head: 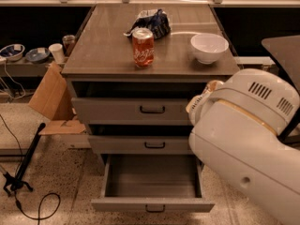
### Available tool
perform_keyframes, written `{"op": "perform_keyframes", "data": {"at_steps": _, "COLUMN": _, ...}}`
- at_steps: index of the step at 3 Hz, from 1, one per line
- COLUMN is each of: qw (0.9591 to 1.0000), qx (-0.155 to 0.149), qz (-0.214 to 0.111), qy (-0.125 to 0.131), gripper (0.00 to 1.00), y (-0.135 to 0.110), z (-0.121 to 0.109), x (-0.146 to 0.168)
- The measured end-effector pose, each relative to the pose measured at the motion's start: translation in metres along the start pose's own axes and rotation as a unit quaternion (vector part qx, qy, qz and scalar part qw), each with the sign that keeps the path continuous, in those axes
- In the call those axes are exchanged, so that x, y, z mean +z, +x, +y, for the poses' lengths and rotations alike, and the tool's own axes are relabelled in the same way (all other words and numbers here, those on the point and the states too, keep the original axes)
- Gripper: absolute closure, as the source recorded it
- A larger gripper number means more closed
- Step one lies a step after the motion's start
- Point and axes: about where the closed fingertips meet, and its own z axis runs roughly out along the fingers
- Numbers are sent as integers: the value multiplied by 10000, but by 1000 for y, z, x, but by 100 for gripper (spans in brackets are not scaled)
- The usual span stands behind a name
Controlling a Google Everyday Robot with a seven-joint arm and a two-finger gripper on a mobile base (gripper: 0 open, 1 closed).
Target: Pick orange can from bottom drawer and place on counter
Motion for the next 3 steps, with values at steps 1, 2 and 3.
{"op": "perform_keyframes", "data": {"at_steps": 1, "qw": 9971, "qx": -578, "qz": 287, "qy": 400, "gripper": 100, "y": -5, "z": -15, "x": -13}}
{"op": "perform_keyframes", "data": {"at_steps": 2, "qw": 9943, "qx": -882, "qz": 317, "qy": 512, "gripper": 100, "y": -10, "z": -17, "x": -12}}
{"op": "perform_keyframes", "data": {"at_steps": 3, "qw": 9941, "qx": -884, "qz": 332, "qy": 525, "gripper": 100, "y": -10, "z": -18, "x": -12}}
